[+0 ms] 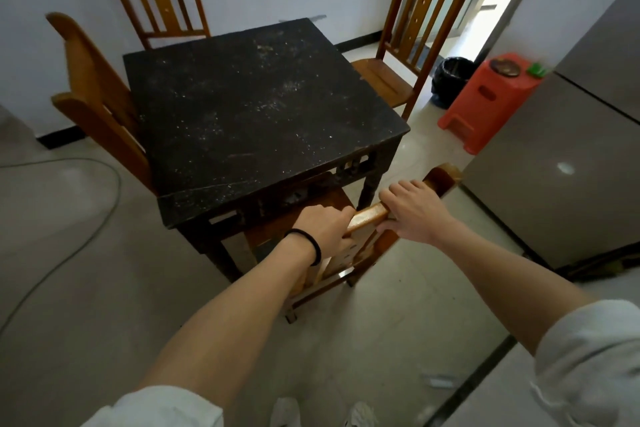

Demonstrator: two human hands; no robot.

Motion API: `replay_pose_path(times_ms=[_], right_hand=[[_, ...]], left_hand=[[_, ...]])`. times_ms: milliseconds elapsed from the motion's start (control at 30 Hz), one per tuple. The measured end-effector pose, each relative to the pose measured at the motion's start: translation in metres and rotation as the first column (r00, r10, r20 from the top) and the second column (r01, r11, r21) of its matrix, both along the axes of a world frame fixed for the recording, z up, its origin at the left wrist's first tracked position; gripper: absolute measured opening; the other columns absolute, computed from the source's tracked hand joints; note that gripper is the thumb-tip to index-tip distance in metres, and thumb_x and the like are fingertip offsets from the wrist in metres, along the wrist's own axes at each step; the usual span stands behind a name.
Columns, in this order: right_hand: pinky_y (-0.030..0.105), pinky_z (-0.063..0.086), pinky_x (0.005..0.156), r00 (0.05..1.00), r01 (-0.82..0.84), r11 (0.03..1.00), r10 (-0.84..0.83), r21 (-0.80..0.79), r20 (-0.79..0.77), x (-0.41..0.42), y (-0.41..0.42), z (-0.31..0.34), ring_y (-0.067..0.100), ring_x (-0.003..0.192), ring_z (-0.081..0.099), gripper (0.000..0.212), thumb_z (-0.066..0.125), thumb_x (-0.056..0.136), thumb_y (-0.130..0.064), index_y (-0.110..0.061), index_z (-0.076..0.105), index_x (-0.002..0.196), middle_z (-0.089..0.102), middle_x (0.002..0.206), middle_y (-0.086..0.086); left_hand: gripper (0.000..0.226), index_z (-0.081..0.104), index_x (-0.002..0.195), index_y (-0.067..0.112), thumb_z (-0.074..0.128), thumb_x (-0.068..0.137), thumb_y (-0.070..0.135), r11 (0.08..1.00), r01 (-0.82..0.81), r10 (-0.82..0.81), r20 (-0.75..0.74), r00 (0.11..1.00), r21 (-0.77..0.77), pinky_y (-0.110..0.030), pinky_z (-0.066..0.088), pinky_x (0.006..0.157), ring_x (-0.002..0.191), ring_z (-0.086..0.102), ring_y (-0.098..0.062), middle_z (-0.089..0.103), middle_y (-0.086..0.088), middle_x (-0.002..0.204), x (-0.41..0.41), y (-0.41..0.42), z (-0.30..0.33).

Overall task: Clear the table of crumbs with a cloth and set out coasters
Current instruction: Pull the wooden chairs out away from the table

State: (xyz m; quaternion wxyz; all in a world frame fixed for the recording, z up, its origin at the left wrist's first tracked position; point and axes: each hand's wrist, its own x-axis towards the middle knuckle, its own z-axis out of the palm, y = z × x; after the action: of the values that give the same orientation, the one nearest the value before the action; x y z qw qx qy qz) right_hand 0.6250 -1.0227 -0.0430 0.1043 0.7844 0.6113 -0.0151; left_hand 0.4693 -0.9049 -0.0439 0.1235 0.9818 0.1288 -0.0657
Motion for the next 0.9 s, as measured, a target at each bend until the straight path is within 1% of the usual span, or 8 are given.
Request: replay_pose_path(times_ms=[167, 267, 400, 467, 533, 667, 800, 900], right_hand=[[0.033, 0.035, 0.098, 1.000, 0.024, 0.998, -0.024, 0.050, -0.015, -0.004, 0.000, -0.003, 0.020, 0.106, 0.051, 0.046, 0.057, 0.083, -0.050, -0.019, 0.048, 0.115, 0.056, 0.113, 0.002], [0.033, 0.035, 0.098, 0.999, 0.030, 0.996, -0.027, 0.083, -0.035, -0.007, 0.003, -0.004, 0.020, 0.107, 0.051, 0.046, 0.058, 0.082, -0.050, -0.019, 0.048, 0.114, 0.056, 0.113, 0.002], [0.034, 0.036, 0.098, 0.999, 0.028, 0.993, -0.023, 0.118, -0.046, -0.009, 0.008, -0.009, 0.020, 0.107, 0.052, 0.048, 0.058, 0.082, -0.052, -0.019, 0.048, 0.114, 0.057, 0.113, 0.001], [0.034, 0.036, 0.096, 0.999, 0.015, 0.992, -0.010, 0.122, -0.040, -0.010, 0.007, -0.012, 0.020, 0.106, 0.052, 0.047, 0.057, 0.082, -0.054, -0.020, 0.048, 0.113, 0.057, 0.112, 0.001], [0.034, 0.035, 0.096, 0.999, -0.003, 0.992, 0.008, 0.127, -0.035, -0.007, 0.007, -0.014, 0.019, 0.104, 0.052, 0.044, 0.056, 0.082, -0.054, -0.022, 0.047, 0.111, 0.056, 0.110, 0.000], [0.039, 0.034, 0.098, 0.998, -0.065, 0.995, 0.065, 0.073, -0.007, 0.005, 0.010, -0.011, 0.018, 0.105, 0.050, 0.039, 0.056, 0.083, -0.051, -0.025, 0.045, 0.110, 0.055, 0.110, -0.001], [0.045, 0.031, 0.104, 0.999, 0.000, 0.997, 0.004, 0.075, -0.051, 0.022, 0.014, -0.008, 0.021, 0.112, 0.049, 0.036, 0.059, 0.083, -0.042, -0.025, 0.046, 0.112, 0.054, 0.114, 0.001], [0.045, 0.029, 0.108, 0.998, 0.038, 0.996, -0.034, 0.084, -0.050, 0.036, 0.021, -0.009, 0.022, 0.117, 0.047, 0.041, 0.061, 0.082, -0.041, -0.025, 0.045, 0.116, 0.054, 0.118, 0.002]], left_hand=[[0.043, 0.046, 0.123, 0.020, 0.048, 0.091, 0.048, 0.996, 0.048, -0.050, 0.025, 0.998, 0.075, -0.025, 0.049, 0.072, 0.084, 0.063, -0.015, 0.066, 0.000, 0.101, 0.001, 0.004, -0.001], [0.045, 0.046, 0.124, 0.021, 0.047, 0.090, 0.051, 0.991, 0.064, -0.069, 0.036, 0.997, 0.116, -0.021, 0.042, 0.068, 0.085, 0.063, -0.014, 0.066, 0.001, 0.102, -0.002, 0.009, -0.002], [0.043, 0.046, 0.121, 0.024, 0.046, 0.090, 0.054, 0.982, 0.063, -0.072, 0.041, 0.997, 0.180, -0.020, 0.038, 0.061, 0.077, 0.061, -0.011, 0.065, 0.005, 0.098, -0.007, 0.018, -0.001], [0.045, 0.042, 0.124, 0.026, 0.043, 0.090, 0.056, 0.976, 0.016, -0.026, 0.044, 0.999, 0.216, -0.021, 0.036, 0.057, 0.071, 0.057, -0.010, 0.064, 0.005, 0.096, -0.011, 0.014, -0.004], [0.047, 0.037, 0.127, 0.027, 0.040, 0.091, 0.057, 0.971, -0.080, 0.070, 0.052, 0.996, 0.226, -0.022, 0.037, 0.055, 0.067, 0.054, -0.010, 0.063, 0.005, 0.096, -0.018, 0.005, -0.011], [0.044, 0.042, 0.117, 0.023, 0.041, 0.090, 0.058, 0.932, -0.303, 0.285, 0.115, 0.952, 0.199, -0.024, 0.039, 0.059, 0.079, 0.061, -0.014, 0.059, 0.003, 0.101, -0.021, -0.008, -0.022], [0.046, 0.044, 0.115, 0.020, 0.041, 0.090, 0.058, 0.922, -0.323, 0.301, 0.130, 0.945, 0.214, -0.025, 0.042, 0.061, 0.079, 0.062, -0.016, 0.061, 0.001, 0.100, -0.001, -0.011, -0.020], [0.043, 0.045, 0.111, 0.019, 0.041, 0.091, 0.057, 0.924, -0.323, 0.302, 0.127, 0.945, 0.203, -0.025, 0.043, 0.062, 0.078, 0.062, -0.015, 0.062, 0.001, 0.099, 0.017, -0.009, -0.021]])
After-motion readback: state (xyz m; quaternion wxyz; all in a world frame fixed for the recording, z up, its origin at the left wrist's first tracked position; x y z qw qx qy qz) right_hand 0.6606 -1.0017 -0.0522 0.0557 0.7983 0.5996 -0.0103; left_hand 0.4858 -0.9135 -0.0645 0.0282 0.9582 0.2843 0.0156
